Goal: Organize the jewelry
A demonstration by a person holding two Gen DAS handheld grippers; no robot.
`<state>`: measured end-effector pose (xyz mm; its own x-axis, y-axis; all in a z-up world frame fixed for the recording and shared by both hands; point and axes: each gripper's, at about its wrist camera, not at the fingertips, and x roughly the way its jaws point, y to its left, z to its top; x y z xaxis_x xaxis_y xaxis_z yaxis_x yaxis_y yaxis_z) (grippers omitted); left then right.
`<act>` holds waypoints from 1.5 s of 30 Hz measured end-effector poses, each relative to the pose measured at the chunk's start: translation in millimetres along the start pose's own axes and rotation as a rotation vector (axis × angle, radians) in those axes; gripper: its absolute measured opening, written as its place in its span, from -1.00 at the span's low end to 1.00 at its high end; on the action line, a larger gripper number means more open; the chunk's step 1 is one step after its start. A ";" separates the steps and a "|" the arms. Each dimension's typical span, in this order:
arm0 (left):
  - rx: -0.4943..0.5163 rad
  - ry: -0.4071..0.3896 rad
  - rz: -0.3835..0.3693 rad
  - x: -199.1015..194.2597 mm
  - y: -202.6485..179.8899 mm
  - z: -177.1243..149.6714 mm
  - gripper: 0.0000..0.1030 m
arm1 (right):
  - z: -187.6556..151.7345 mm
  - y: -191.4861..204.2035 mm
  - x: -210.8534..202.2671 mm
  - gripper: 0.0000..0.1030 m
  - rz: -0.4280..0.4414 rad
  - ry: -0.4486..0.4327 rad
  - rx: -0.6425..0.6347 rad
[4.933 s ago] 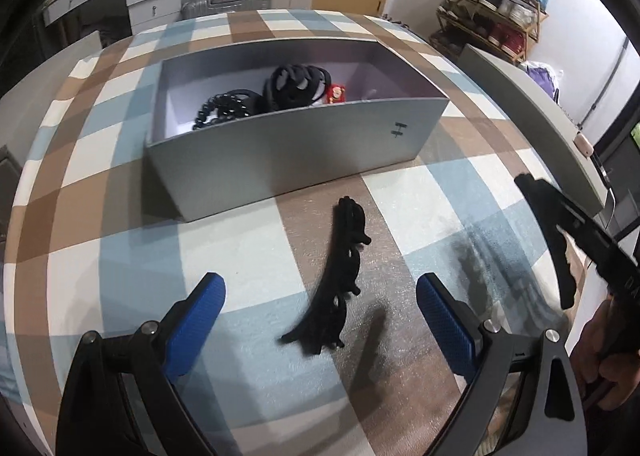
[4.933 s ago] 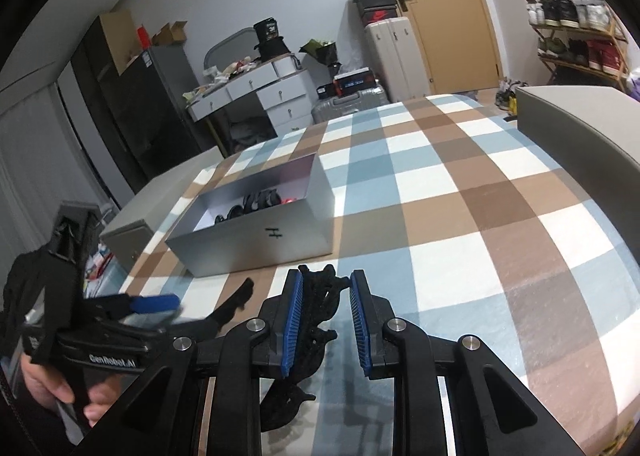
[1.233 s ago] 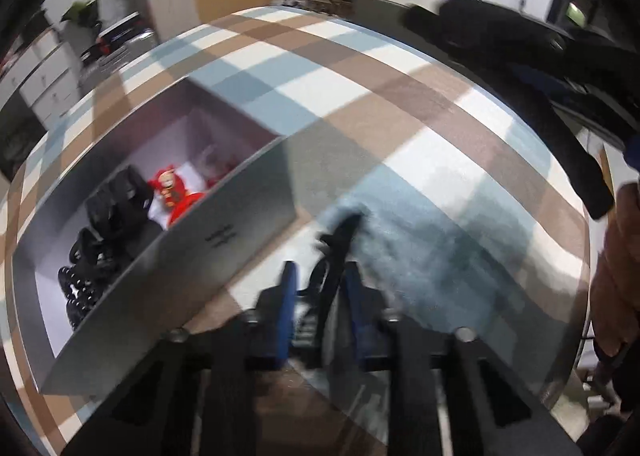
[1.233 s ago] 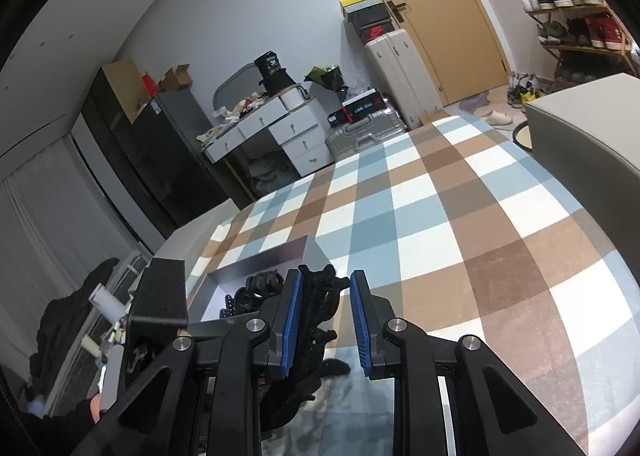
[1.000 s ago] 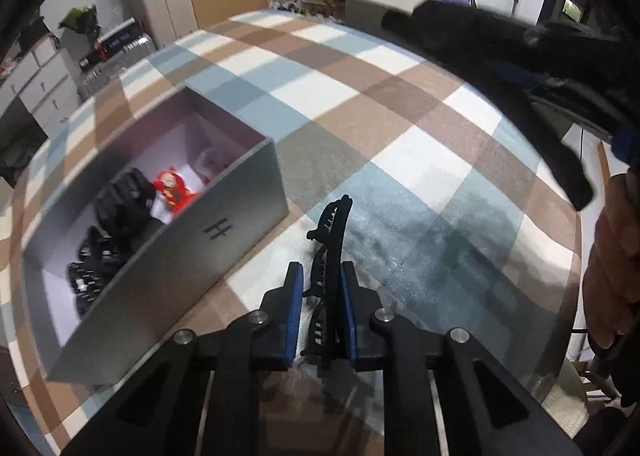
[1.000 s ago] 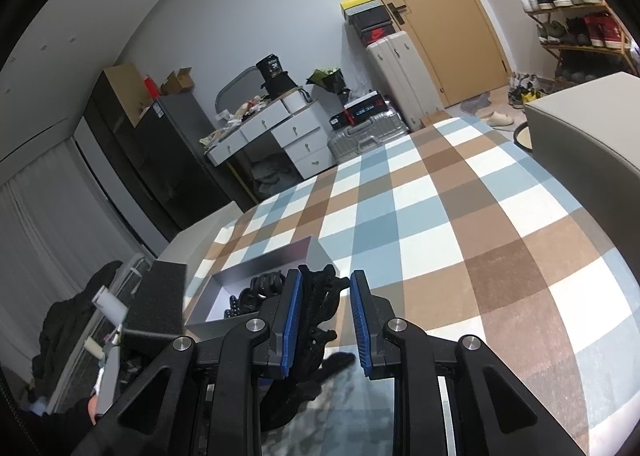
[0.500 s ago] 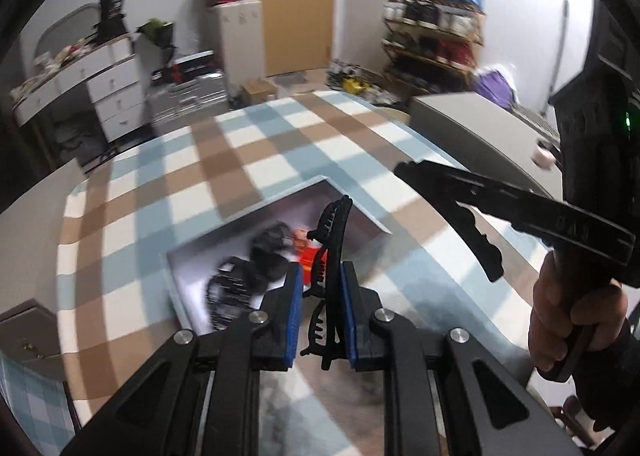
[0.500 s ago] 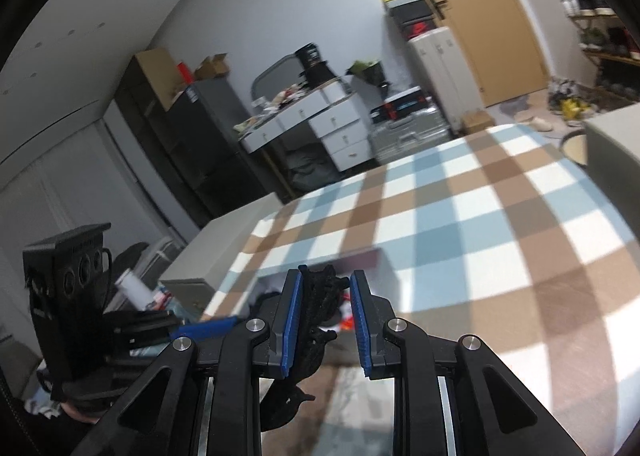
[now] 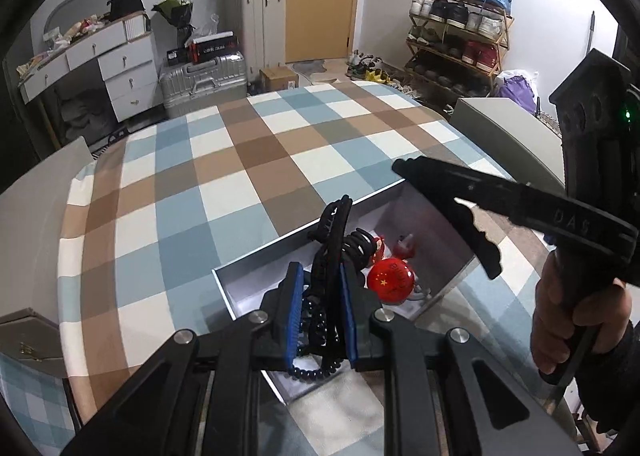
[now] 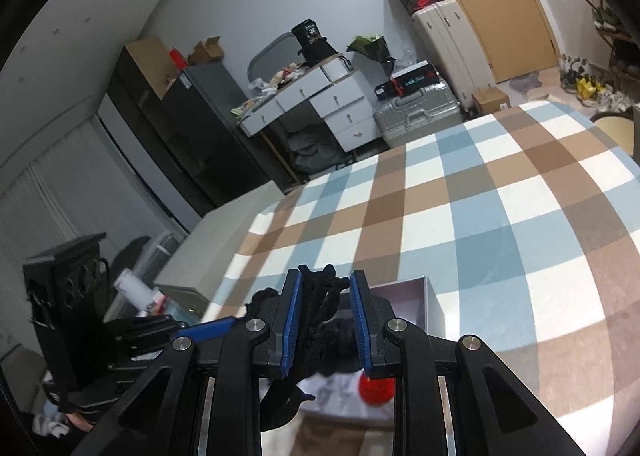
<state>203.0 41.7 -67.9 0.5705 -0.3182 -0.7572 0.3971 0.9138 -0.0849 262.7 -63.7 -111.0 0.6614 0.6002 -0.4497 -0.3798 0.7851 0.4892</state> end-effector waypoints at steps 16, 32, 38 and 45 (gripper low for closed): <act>-0.093 -0.142 0.043 -34.9 0.4 -3.8 0.12 | -2.8 17.9 -37.0 0.37 -0.107 -0.159 -0.164; -0.191 -0.607 0.320 -98.6 0.5 -27.5 0.98 | -27.8 69.9 -91.3 1.00 -0.097 -0.432 -0.451; -0.222 -0.630 0.403 -88.5 3.8 -43.8 0.98 | -43.1 59.1 -89.6 1.00 -0.099 -0.439 -0.465; -0.233 -0.659 0.449 -92.7 -0.5 -57.5 0.98 | -55.9 50.9 -83.7 1.00 -0.136 -0.414 -0.486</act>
<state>108.6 85.3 -34.8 0.9723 0.0726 -0.2223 -0.0861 0.9949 -0.0517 151.9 -65.4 -90.3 0.8818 0.4583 -0.1108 -0.4601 0.8878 0.0106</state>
